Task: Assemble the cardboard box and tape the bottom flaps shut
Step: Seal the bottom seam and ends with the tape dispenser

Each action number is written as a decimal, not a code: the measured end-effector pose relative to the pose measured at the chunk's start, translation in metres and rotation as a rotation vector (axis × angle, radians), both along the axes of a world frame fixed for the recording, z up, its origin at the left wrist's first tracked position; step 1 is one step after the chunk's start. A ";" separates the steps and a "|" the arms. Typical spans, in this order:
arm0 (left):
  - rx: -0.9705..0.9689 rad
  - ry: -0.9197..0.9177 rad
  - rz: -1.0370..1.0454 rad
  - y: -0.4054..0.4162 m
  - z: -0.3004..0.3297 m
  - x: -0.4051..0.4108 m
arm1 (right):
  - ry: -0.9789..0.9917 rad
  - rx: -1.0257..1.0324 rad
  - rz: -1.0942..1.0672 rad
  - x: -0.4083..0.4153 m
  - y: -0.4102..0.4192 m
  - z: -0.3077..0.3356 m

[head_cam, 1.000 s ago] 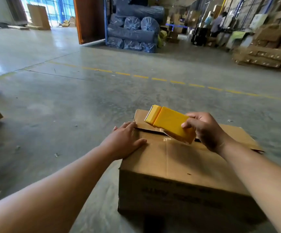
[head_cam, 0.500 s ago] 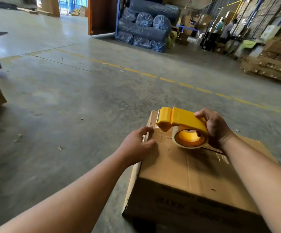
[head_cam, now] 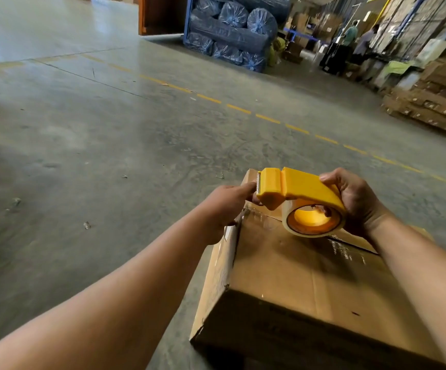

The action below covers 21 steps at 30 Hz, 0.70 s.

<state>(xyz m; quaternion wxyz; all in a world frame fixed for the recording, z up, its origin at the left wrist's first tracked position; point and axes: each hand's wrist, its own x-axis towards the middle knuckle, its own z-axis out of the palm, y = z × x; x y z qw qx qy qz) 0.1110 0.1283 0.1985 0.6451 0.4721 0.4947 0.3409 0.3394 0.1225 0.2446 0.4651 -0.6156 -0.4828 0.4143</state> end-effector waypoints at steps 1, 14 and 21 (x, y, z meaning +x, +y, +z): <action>-0.005 0.008 0.008 0.001 0.000 0.001 | 0.001 -0.011 0.008 -0.001 0.000 0.000; 0.047 0.050 0.037 0.011 0.005 -0.007 | -0.109 -0.026 0.056 -0.009 0.003 0.011; 0.068 0.006 0.070 0.015 0.000 -0.017 | -0.190 -0.016 0.008 -0.026 -0.002 0.019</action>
